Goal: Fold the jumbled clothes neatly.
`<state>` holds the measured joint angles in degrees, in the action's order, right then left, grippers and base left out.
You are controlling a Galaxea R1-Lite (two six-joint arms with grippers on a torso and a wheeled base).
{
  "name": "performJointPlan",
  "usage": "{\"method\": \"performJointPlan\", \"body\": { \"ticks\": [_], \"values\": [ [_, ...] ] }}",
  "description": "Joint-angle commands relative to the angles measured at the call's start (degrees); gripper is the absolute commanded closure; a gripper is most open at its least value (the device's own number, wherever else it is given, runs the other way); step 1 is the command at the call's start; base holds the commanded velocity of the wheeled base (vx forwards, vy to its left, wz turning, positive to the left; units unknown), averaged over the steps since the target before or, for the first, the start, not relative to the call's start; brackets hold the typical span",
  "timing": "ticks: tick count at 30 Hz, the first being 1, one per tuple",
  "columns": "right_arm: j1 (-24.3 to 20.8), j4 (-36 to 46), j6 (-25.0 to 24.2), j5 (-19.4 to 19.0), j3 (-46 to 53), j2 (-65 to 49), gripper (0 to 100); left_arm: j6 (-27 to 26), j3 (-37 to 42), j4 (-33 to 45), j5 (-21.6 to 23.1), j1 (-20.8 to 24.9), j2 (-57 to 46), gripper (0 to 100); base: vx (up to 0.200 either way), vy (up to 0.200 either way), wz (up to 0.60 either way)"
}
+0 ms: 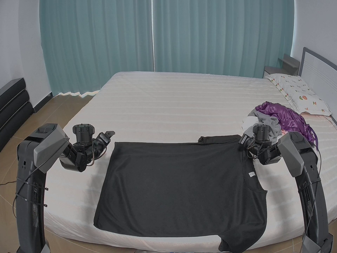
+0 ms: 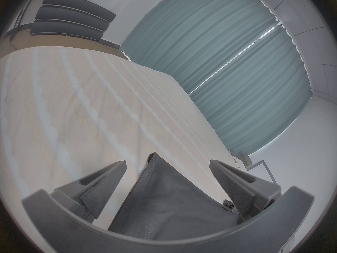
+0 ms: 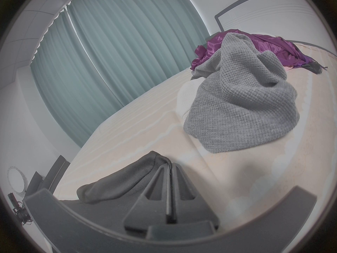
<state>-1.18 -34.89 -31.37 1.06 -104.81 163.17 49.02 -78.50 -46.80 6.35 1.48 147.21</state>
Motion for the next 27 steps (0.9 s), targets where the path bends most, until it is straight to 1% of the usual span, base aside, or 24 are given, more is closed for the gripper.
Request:
{"method": "performJointPlan", "body": {
  "ticks": [1, 26, 27],
  "values": [
    [0.04, 0.08, -0.01, 0.43, -1.01, 0.31, 100, 0.02, 0.01, 0.04, -0.02, 0.02, 0.18, 0, 0.000, 0.000, 0.00],
    [0.83, 0.61, 0.08, 1.22, -3.20, 1.54, 100, 0.02, 0.10, 0.22, 0.06, 0.11, 0.18, 0, 0.000, 0.000, 0.00],
    [0.83, 0.61, -0.01, 1.22, -3.20, 1.54, 0, 0.02, 0.10, 0.22, 0.06, 0.11, 0.09, 0, 0.000, 0.000, 0.00]
  ]
}}
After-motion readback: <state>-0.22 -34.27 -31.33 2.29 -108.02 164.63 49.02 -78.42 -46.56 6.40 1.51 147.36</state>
